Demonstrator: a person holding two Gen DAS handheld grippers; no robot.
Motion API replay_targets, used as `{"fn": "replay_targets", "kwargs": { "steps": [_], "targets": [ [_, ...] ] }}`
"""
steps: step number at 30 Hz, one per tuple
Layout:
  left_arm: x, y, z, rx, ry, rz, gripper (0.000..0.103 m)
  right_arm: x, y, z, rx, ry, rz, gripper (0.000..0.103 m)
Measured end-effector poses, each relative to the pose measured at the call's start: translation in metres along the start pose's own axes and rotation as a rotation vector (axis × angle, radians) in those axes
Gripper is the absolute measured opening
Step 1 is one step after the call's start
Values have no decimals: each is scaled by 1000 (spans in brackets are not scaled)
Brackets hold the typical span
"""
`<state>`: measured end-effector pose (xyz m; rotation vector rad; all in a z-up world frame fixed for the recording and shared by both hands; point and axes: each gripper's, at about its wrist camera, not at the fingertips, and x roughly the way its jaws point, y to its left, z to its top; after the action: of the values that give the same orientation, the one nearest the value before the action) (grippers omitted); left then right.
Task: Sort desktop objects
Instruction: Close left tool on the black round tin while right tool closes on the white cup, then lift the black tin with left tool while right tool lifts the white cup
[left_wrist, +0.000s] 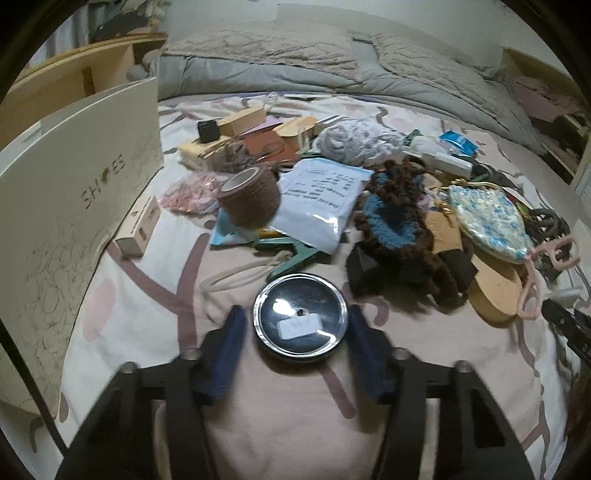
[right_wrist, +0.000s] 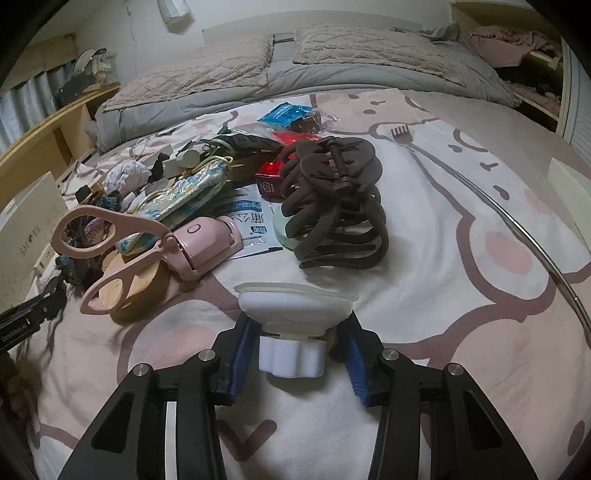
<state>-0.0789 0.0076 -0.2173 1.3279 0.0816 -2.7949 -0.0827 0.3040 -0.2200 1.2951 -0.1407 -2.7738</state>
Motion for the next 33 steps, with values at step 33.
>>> {"fn": "replay_targets", "kwargs": {
  "steps": [33],
  "targets": [
    [-39, -1, 7, -21, -84, -46, 50, -24, 7, 8, -36, -70, -33, 30]
  ]
}}
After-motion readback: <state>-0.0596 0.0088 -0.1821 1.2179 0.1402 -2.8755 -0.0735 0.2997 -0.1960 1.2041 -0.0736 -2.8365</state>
